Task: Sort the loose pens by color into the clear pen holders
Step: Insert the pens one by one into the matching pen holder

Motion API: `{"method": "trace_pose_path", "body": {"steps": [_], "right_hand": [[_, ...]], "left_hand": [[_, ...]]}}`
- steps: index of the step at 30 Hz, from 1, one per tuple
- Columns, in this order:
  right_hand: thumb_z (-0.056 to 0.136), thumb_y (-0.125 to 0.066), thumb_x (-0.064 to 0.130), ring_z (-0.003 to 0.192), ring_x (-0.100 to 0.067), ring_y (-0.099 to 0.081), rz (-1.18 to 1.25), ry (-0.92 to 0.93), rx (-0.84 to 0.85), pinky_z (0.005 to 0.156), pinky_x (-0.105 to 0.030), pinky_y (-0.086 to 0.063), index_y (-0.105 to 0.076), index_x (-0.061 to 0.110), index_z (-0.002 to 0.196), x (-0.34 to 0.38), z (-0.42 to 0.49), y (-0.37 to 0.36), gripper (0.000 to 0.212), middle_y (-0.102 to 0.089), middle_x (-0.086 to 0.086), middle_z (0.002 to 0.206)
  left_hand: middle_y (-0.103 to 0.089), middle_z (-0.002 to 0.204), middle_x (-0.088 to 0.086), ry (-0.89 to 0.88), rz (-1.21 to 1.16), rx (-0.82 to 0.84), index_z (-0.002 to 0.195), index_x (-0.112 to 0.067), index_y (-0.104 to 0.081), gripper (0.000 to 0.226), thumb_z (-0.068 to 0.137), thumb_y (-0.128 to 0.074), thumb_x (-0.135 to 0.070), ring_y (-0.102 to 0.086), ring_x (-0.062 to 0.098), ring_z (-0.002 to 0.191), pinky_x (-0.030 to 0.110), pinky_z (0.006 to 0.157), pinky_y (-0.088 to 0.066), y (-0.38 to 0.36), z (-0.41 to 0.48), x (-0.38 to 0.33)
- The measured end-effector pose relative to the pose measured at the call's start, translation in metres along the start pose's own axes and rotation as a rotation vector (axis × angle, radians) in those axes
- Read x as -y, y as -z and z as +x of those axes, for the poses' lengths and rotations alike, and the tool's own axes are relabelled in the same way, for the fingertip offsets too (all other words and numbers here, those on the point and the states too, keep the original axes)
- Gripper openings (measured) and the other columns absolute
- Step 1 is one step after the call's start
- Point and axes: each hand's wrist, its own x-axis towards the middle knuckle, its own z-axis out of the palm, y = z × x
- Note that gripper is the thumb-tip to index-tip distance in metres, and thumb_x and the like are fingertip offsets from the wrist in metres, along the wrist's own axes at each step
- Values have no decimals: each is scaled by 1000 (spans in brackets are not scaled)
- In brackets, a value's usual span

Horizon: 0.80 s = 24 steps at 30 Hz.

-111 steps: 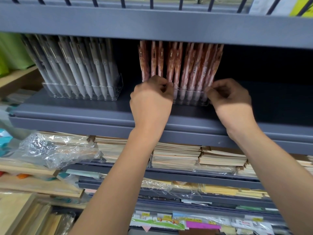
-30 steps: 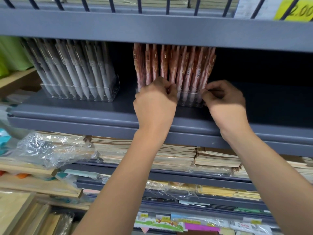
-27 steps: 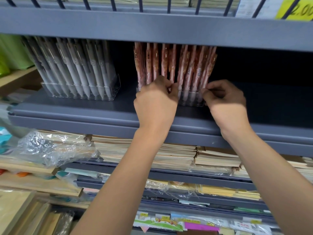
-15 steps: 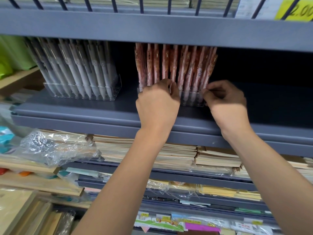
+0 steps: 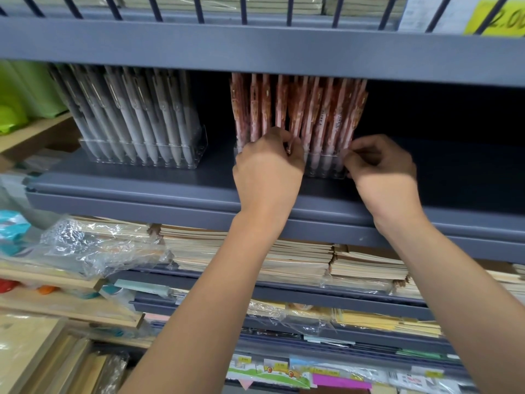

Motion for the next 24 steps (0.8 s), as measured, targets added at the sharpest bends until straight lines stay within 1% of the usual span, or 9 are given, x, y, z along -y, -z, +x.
{"method": "trace_pose_path", "body": {"steps": [5, 14, 16, 19, 24], "right_hand": [[79, -66, 23, 76, -14, -68, -1, -1, -2, 78, -37, -58, -63, 36, 77, 0, 0, 0, 13, -69, 10, 77], [77, -66, 26, 74, -13, -67, 5, -11, 2, 77, -37, -58, -64, 36, 76, 0, 0, 0, 10, -70, 9, 77], [76, -65, 27, 74, -14, -67, 13, -15, 1, 76, -37, -58, -64, 36, 76, 0, 0, 0, 9, -70, 8, 76], [75, -65, 28, 73, -13, -67, 18, -11, -12, 75, -36, -57, -64, 35, 76, 1, -1, 0, 8, -70, 9, 75], [75, -65, 31, 73, -16, -67, 16, -12, -12, 74, -37, -58, -63, 35, 76, 1, -1, 0, 5, -69, 9, 75]], "left_hand": [[-75, 77, 8, 18, 1, -9, 102, -23, -73, 23, 93, -60, -40, -70, 31, 85, 40, 76, -56, -1, 1, 1], [-75, 81, 8, 9, 60, 8, 107, -24, -72, 27, 95, -58, -44, -69, 31, 90, 41, 78, -55, 1, 1, 0], [-75, 79, 7, -11, 79, 7, 101, -23, -74, 27, 96, -56, -43, -68, 31, 87, 42, 76, -55, 1, 0, -1], [-73, 72, 6, -39, 120, -6, 86, -18, -74, 32, 97, -50, -38, -66, 31, 79, 40, 70, -55, 2, -2, -4], [-72, 71, 7, -34, 109, 58, 82, -14, -69, 32, 97, -46, -29, -66, 31, 78, 41, 71, -55, 3, 0, -3]]}}
